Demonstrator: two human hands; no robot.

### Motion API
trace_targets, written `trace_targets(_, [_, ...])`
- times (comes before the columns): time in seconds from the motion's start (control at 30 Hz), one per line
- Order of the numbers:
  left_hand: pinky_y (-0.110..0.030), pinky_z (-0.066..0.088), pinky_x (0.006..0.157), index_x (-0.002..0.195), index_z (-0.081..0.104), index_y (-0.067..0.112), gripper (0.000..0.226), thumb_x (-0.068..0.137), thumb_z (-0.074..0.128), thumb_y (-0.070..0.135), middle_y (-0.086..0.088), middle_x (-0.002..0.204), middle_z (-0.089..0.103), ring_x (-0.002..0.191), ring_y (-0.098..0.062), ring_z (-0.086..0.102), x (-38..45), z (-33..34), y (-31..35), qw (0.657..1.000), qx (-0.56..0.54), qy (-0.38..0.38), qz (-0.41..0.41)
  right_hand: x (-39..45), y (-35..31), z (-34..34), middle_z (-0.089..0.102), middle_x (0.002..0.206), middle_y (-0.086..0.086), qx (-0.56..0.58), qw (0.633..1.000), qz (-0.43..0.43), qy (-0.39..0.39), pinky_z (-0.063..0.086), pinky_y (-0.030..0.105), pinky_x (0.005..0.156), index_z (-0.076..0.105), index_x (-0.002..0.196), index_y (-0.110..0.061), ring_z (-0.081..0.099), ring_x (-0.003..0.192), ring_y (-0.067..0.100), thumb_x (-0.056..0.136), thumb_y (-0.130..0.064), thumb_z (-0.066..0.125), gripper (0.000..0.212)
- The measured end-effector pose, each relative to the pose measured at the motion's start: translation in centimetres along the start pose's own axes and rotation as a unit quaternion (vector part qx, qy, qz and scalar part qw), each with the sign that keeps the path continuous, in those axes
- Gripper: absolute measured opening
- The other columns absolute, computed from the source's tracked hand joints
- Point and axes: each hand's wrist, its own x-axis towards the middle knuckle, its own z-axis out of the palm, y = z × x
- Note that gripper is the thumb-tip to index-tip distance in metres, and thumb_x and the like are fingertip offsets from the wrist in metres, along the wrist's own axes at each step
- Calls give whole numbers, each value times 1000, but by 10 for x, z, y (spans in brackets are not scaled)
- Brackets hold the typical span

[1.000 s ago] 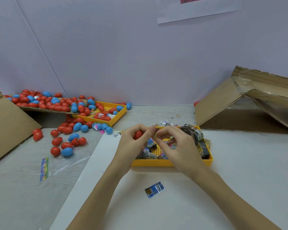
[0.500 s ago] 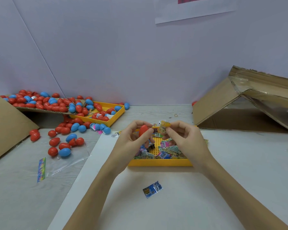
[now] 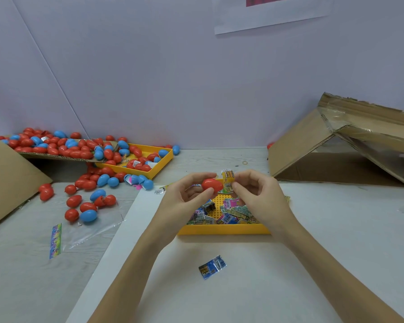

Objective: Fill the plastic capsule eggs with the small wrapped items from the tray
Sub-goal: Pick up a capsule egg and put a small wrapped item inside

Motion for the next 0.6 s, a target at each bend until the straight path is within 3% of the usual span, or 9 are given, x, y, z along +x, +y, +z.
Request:
trace_targets(0.13, [-19, 57, 79, 116, 70, 38, 22, 101, 60, 25, 12, 106, 71, 97, -15, 73, 0, 2, -2, 1000, 13, -6, 1, 0, 1, 0, 74, 77, -7, 3, 1000, 6, 4, 53, 16, 63, 71, 95, -19, 70, 73, 7, 98, -13, 66, 8])
trace_targets(0.23, [-26, 54, 65, 104, 67, 16, 32, 108, 36, 9, -10, 89, 64, 75, -22, 66, 4, 3, -5, 999, -48, 1, -9, 1, 2, -1, 77, 83, 1, 7, 1000, 15, -9, 58, 25, 63, 69, 98, -13, 76, 75, 14, 99, -11, 64, 5])
trace_targets(0.3, [-25, 42, 53, 96, 61, 12, 34, 106, 29, 7, -10, 76, 55, 63, -20, 54, 4, 3, -7, 999, -44, 24, -20, 0, 2, -2, 78, 83, 4, -7, 1000, 10, -29, 62, 35, 67, 67, 97, -13, 77, 76, 19, 99, -8, 64, 6])
trace_targets(0.37, [-24, 34, 47, 93, 59, 16, 32, 109, 31, 16, -4, 68, 50, 57, -16, 47, 4, 4, -10, 999, -17, 35, -27, 0, 2, -2, 76, 80, 0, -45, 998, -6, -44, 62, 35, 70, 66, 93, -19, 75, 74, 16, 97, -7, 64, 13])
trace_targets(0.43, [-19, 37, 47, 92, 60, 24, 26, 109, 43, 34, 3, 69, 50, 58, -11, 48, 1, 7, -9, 999, 20, 35, -18, -2, 1, -1, 73, 78, -2, -87, 994, -21, -62, 60, 33, 69, 67, 92, -24, 71, 73, 13, 94, -8, 64, 17])
trace_targets(0.5, [-17, 47, 57, 95, 60, 35, 18, 97, 54, 52, 13, 80, 58, 70, -7, 57, -1, 10, -9, 995, 93, 20, 21, -4, 1, 1, 68, 75, -3, -113, 990, -36, -77, 56, 31, 66, 67, 91, -27, 65, 70, 14, 94, -9, 62, 19])
trace_targets(0.6, [-25, 55, 71, 100, 61, 40, 17, 91, 61, 55, 16, 96, 61, 88, -10, 62, -3, 12, -11, 982, 177, -18, 56, -5, 0, 1, 63, 71, -2, -126, 986, -64, -92, 48, 33, 58, 68, 91, -28, 58, 63, 19, 94, -7, 60, 23])
